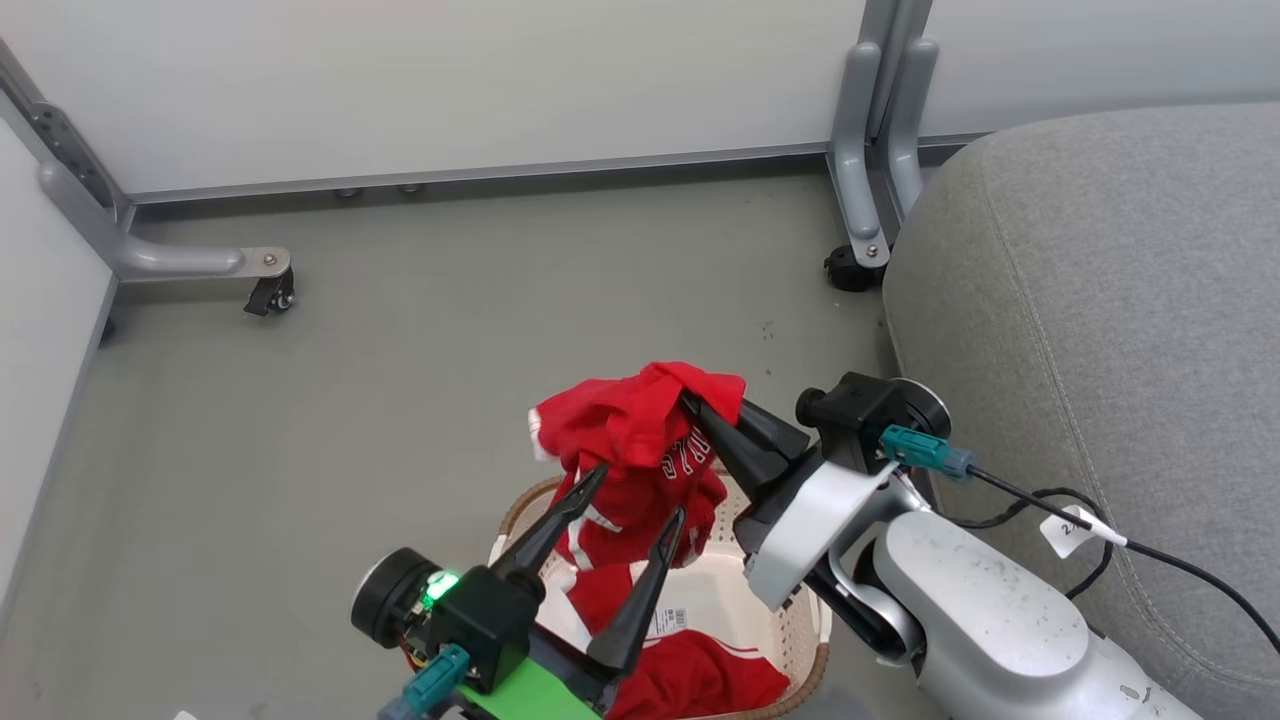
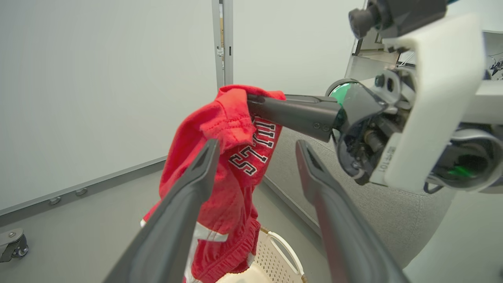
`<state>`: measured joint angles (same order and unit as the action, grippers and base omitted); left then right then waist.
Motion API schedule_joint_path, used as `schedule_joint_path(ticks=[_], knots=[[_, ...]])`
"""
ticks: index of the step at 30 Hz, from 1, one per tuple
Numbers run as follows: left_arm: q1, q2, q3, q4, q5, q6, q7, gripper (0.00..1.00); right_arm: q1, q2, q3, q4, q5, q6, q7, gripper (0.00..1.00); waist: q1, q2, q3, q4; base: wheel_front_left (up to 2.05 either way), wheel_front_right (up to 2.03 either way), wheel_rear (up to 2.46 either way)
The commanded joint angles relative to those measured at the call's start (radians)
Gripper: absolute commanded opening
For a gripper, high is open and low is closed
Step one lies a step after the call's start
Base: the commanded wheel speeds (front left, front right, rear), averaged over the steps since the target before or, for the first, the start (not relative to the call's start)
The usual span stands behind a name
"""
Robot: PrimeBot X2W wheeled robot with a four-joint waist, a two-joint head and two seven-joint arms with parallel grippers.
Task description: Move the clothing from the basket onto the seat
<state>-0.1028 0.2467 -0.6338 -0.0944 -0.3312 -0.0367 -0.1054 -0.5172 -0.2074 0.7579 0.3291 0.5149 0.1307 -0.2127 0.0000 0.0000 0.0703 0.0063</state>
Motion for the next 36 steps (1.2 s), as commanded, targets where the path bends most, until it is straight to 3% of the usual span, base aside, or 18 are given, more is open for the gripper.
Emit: schedule_joint_path(ticks=[1, 9, 18, 36], knots=[[0.017, 0.008, -0.004, 0.002, 0.000, -0.003, 0.003, 1.00, 0.004, -0.004, -0.005, 0.006, -0.007, 0.000, -0.006, 0.00, 0.0000, 0.0000, -0.001, 0.002, 0.00, 0.00, 0.00], [0.019, 0.010, -0.027, 0.019, 0.004, -0.002, 0.019, 1.00, 0.006, -0.001, -0.016, 0.022, -0.010, 0.000, -0.010, 0.00, 0.0000, 0.0000, 0.003, -0.010, 0.00, 0.00, 0.00], [-0.017, 0.019, -0.033, 0.029, 0.025, 0.006, 0.019, 1.00, -0.027, -0.006, -0.048, 0.022, -0.022, 0.000, -0.022, 0.00, 0.0000, 0.0000, 0.041, -0.090, 0.00, 0.00, 0.00], [-0.104, 0.043, -0.050, 0.019, 0.049, -0.012, 0.058, 1.00, -0.035, -0.015, -0.157, 0.029, -0.037, 0.000, -0.041, 0.00, 0.0000, 0.0000, 0.128, -0.414, 0.00, 0.00, 0.00]])
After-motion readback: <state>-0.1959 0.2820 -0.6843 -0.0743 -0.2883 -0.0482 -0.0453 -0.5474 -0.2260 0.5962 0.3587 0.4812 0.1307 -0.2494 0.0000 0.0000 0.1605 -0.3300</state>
